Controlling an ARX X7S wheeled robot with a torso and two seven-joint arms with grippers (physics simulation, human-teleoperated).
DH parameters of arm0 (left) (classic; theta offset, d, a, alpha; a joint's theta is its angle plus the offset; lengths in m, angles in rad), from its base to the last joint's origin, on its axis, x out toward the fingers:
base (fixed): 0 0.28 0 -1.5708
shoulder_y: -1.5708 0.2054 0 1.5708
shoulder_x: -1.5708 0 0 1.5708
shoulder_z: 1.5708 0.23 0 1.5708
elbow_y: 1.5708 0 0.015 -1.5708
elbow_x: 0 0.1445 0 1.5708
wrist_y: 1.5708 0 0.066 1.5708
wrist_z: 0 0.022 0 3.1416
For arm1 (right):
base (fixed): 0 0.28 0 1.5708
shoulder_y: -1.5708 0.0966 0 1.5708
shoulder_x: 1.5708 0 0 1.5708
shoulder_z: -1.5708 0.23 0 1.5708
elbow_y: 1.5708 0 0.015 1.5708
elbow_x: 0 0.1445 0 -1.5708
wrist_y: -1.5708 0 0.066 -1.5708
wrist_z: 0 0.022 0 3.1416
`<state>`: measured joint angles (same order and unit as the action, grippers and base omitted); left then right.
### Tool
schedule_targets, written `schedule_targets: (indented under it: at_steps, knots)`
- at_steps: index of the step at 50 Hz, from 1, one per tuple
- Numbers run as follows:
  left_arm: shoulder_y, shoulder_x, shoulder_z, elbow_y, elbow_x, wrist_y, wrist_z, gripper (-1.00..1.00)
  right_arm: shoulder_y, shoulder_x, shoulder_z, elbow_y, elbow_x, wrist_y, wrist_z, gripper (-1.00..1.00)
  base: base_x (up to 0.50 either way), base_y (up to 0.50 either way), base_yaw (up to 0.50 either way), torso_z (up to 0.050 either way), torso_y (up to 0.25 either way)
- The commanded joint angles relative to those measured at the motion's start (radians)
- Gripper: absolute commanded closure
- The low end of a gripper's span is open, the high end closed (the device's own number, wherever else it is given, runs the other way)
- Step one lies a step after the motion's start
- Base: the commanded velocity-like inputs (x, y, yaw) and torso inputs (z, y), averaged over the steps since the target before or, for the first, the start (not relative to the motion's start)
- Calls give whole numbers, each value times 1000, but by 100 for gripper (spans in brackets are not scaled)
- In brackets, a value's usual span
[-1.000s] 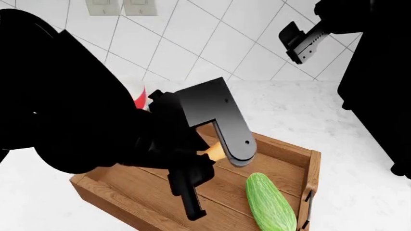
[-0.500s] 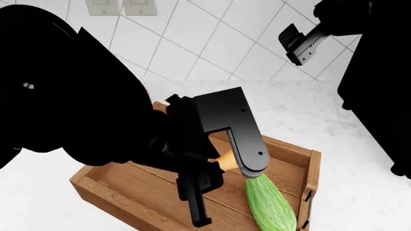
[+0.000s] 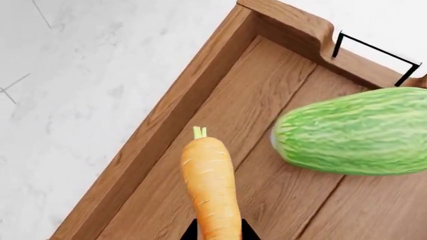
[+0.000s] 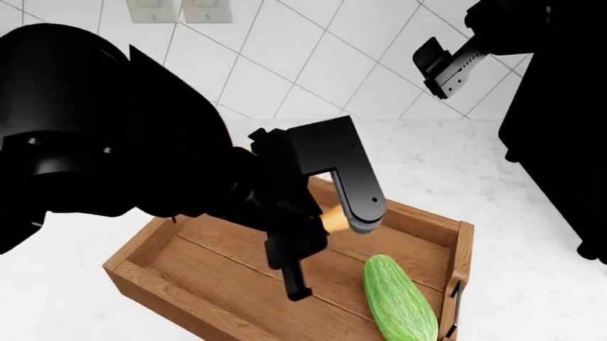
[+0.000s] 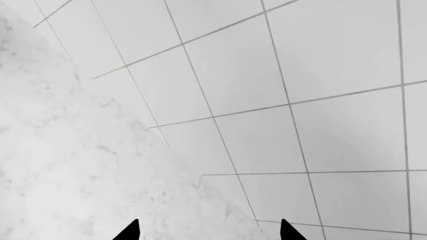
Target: Place the two vegetables and bowl onto the tray for setting up a vegetable dip station.
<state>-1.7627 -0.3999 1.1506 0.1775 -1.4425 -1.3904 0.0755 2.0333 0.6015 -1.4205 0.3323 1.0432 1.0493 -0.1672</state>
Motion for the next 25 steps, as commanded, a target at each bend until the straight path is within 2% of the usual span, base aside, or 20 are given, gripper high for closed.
schedule_targets:
  at_steps: [1,7,25]
  knots:
    - [3,0,60,-27,140,70,116,100,-3,-5,-1,4,-6,-2,-3,-100,0,0,0,0,0]
    - [3,-2,98,-48,206,115,178,100,-8,-8,-5,9,-11,-5,-8,-100,0,0,0,0,0]
    - [15,3,109,-6,184,124,200,100,-13,-10,-2,10,-15,-6,-7,-100,0,0,0,1,0]
